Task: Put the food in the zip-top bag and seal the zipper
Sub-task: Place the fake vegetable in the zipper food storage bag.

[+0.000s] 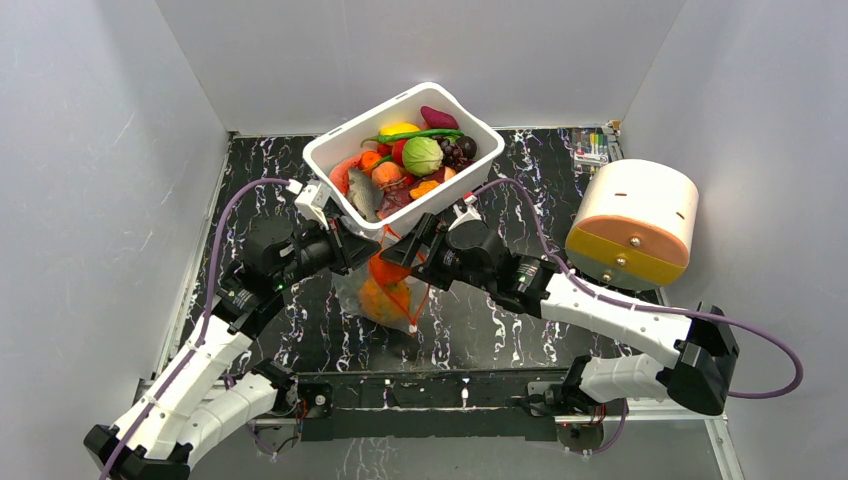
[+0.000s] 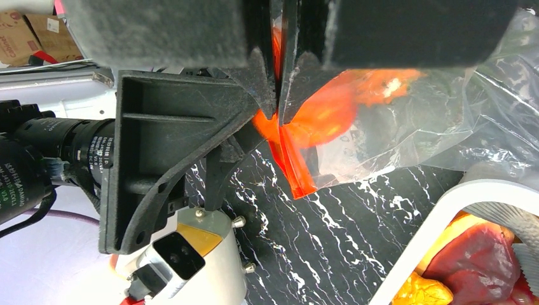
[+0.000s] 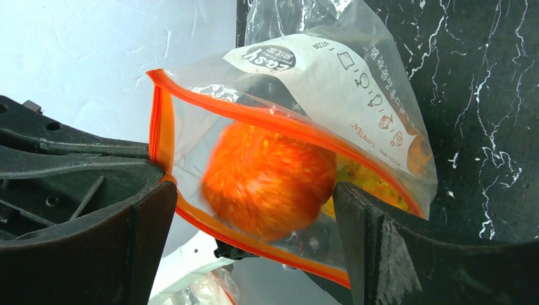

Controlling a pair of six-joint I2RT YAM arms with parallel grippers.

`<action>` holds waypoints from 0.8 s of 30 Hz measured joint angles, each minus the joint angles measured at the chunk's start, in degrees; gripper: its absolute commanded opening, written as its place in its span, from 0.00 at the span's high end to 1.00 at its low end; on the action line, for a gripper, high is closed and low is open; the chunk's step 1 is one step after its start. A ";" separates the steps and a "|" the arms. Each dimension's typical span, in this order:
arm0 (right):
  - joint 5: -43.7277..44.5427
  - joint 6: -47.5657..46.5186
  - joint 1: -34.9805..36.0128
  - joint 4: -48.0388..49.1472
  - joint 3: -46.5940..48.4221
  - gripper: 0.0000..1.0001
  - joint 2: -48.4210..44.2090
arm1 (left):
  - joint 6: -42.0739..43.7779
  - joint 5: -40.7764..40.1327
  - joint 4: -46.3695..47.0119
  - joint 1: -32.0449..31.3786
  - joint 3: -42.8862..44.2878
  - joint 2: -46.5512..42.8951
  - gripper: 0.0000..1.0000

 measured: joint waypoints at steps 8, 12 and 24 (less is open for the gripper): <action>0.37 -2.01 0.00 -0.87 0.09 0.11 -2.84 | -0.02 0.02 0.26 0.00 -0.07 -0.04 1.00; 0.13 -8.02 0.00 -1.31 0.09 0.21 -5.44 | 0.04 0.02 0.26 0.00 -0.07 -0.04 1.00; 4.02 -33.31 -0.02 -6.51 0.22 0.55 -11.56 | 0.42 0.24 0.28 0.00 -0.07 -0.04 1.00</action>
